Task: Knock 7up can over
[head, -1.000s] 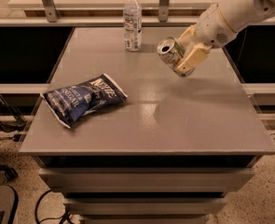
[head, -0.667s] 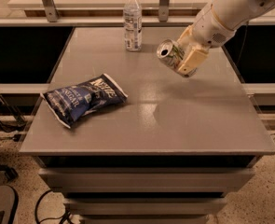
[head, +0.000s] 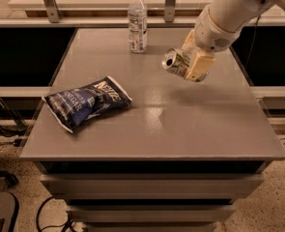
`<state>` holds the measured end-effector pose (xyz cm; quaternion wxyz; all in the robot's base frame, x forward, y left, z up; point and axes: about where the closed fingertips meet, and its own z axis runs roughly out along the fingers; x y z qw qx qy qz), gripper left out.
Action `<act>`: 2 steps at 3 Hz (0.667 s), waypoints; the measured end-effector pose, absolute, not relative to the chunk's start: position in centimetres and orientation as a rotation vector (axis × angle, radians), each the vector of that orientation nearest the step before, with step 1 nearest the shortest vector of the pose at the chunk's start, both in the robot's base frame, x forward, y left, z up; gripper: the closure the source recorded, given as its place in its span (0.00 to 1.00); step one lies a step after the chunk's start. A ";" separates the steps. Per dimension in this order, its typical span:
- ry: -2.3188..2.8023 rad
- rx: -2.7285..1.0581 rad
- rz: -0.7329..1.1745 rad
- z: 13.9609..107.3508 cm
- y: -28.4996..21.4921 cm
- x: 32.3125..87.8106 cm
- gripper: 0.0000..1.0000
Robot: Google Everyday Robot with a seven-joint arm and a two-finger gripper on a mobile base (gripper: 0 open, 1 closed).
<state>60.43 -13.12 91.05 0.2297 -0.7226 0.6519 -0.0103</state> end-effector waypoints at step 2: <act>1.784 -2.118 -0.181 90.5 -13.0 59.3 1.00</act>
Offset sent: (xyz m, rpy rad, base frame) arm -0.0172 0.0004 -0.0068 -0.2431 -0.0388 0.0632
